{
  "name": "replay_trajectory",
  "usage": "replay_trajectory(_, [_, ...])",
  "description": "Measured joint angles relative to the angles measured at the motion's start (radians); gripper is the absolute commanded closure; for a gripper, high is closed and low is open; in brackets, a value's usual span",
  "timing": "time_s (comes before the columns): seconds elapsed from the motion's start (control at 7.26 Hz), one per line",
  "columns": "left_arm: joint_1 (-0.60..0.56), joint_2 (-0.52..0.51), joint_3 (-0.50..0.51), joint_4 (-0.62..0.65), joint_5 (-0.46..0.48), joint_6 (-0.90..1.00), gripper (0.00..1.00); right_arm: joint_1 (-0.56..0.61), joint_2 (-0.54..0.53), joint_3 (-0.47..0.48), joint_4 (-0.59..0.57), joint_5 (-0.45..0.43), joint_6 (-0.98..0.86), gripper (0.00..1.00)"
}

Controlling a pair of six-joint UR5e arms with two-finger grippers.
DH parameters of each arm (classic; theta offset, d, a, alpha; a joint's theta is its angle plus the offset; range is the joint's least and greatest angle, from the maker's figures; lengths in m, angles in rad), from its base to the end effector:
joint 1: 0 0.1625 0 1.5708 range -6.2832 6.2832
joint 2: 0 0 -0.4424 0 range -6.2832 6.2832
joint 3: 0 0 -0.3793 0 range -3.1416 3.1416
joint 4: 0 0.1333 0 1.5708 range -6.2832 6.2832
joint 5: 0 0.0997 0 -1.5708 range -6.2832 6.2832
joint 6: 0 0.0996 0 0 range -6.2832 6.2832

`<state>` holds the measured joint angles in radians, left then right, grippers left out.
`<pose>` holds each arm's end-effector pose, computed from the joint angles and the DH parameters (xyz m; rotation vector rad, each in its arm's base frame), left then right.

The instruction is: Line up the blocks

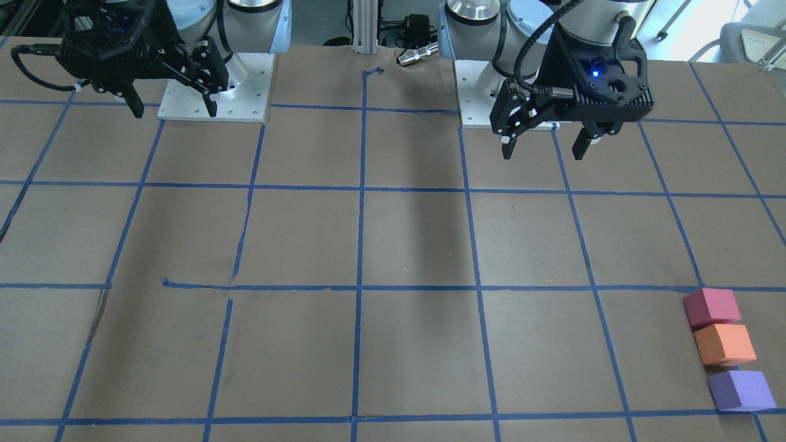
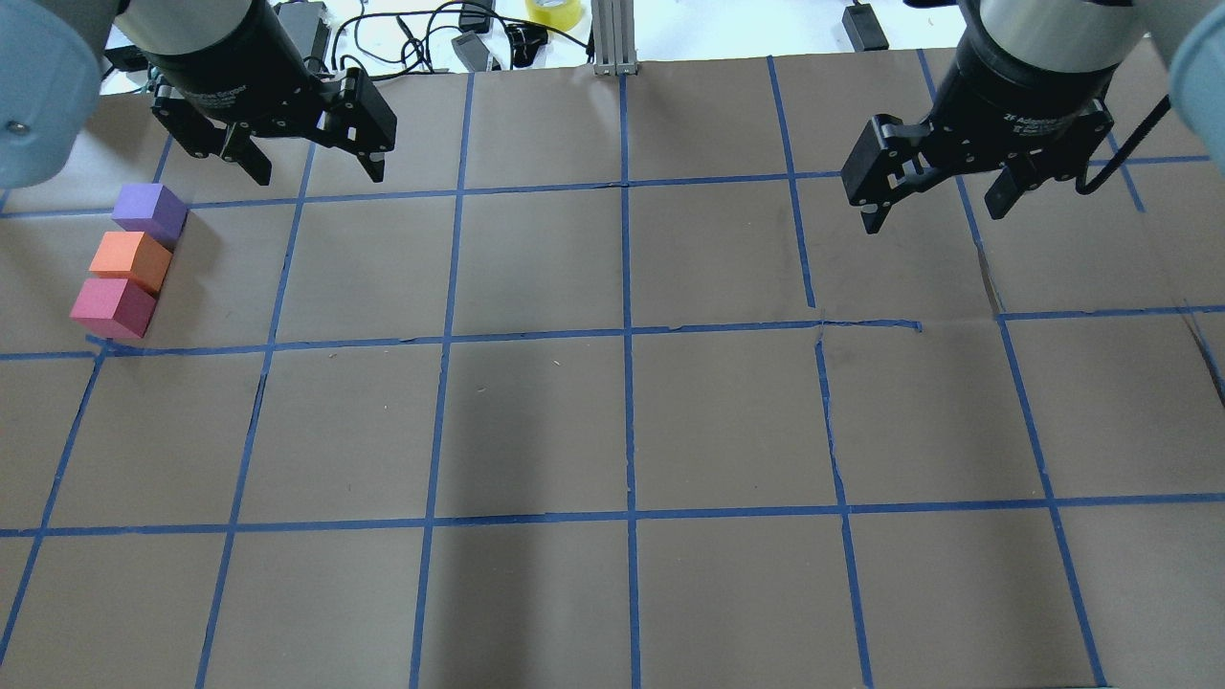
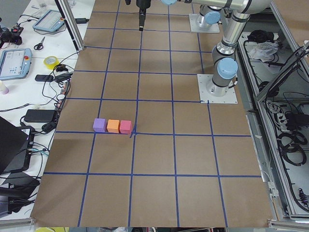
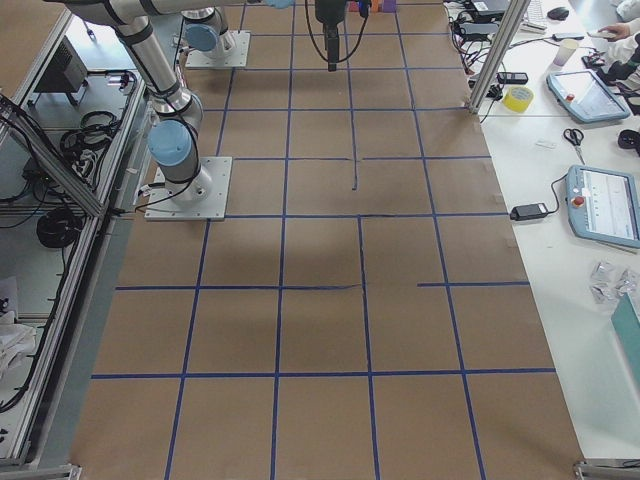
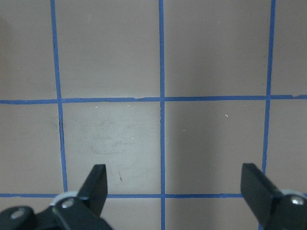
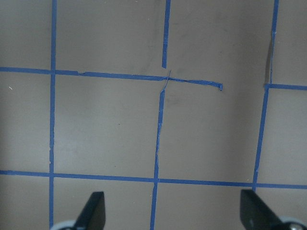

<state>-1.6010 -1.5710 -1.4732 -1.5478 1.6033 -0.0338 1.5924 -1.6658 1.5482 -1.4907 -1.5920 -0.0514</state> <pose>-0.1448 -0.4844 0.5549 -0.0086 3.1073 -0.1888 0.1406 -0.4351 0.5516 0.1132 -3.1172 0.0580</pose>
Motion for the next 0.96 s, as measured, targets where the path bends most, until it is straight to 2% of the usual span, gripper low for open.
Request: replay_trajectory(0.96, [0.009,0.002,-0.012,0.007,-0.009,-0.006,0.00,0.000,-0.001,0.001,0.007,-0.016,0.006,0.00])
